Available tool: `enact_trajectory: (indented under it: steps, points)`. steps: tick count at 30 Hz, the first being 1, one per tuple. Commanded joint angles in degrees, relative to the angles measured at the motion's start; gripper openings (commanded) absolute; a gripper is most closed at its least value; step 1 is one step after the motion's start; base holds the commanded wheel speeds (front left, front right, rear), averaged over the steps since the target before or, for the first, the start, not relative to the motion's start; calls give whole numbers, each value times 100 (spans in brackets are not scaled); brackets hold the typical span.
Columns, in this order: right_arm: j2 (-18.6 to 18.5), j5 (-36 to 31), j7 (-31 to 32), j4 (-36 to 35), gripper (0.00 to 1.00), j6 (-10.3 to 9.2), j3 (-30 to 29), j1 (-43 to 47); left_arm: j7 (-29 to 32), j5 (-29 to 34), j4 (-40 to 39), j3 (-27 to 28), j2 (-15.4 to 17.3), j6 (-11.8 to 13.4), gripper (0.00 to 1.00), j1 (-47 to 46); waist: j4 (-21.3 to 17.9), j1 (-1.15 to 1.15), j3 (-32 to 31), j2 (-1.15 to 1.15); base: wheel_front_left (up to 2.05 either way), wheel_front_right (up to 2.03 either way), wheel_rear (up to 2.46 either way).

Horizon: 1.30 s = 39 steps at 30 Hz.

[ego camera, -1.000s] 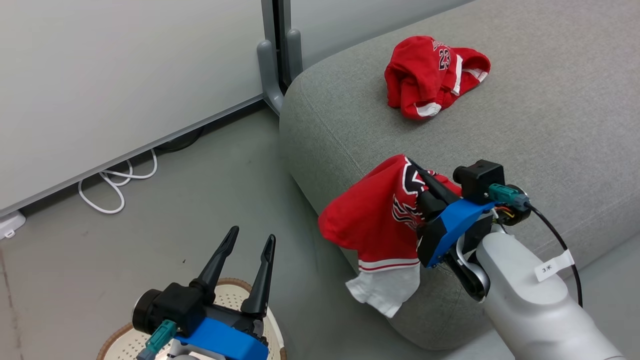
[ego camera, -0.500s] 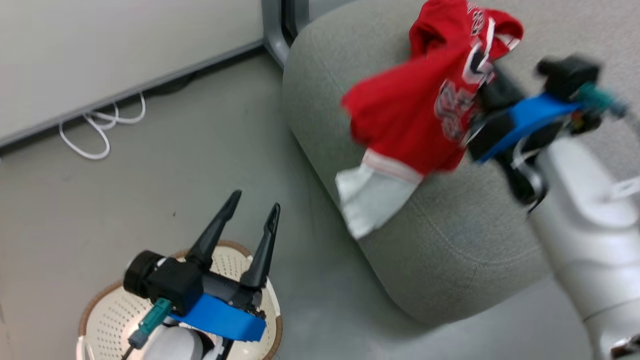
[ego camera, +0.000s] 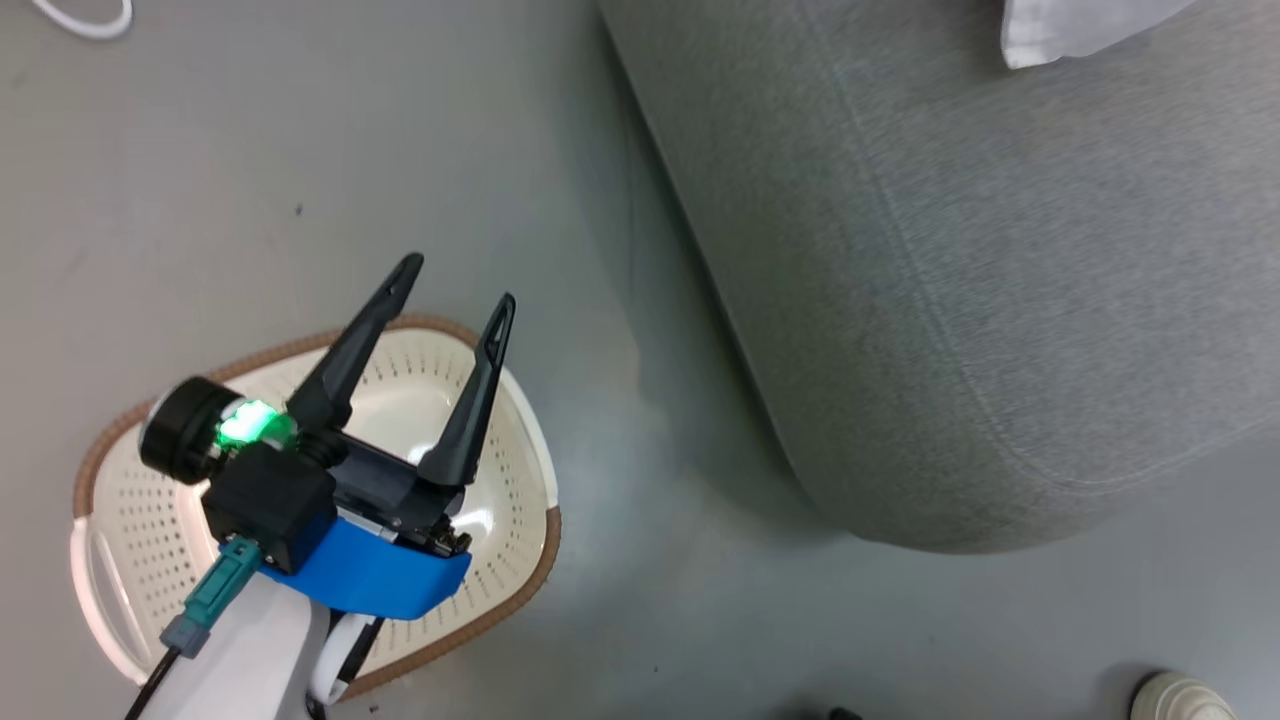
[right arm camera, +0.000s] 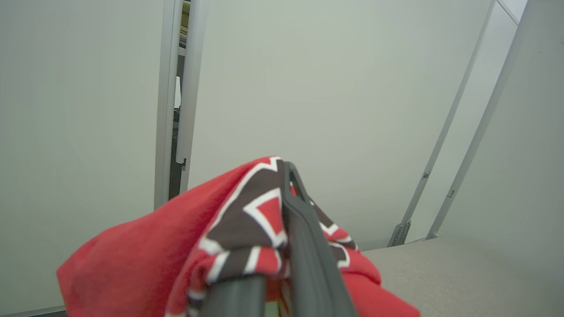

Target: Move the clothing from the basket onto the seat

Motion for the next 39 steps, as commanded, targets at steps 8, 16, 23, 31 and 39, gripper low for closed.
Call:
enact_trajectory:
  steps: [8, 16, 23, 31, 39]
  points:
    - [-86, -297, -205, 619, 0, 2, -1030, -68, 173, 116, -670, 108, 241, 45, 100, -395, 372, -1, 1229, 0, 0, 0, 0]
    - [141, -689, -287, 1492, 0, 2, -1304, 77, 189, 128, -867, 114, 277, 109, 100, -465, 445, -1, 1335, 0, 0, 0, 0]
    - [289, -788, -321, 1812, 100, 2, -1094, 56, 126, 56, -790, 111, 245, 135, 100, -439, 474, -1, 1178, 0, 0, 0, 0]
    - [273, -699, -353, 1957, 100, 2, -896, 85, 46, 9, -602, 53, 172, 123, 100, -446, 518, -1, 1011, 0, 0, 0, 0]
    - [479, -544, -360, 2051, 100, 2, -672, 254, -10, -40, -379, 59, 139, 127, 100, -333, 481, -1, 678, 0, 0, 0, 0]
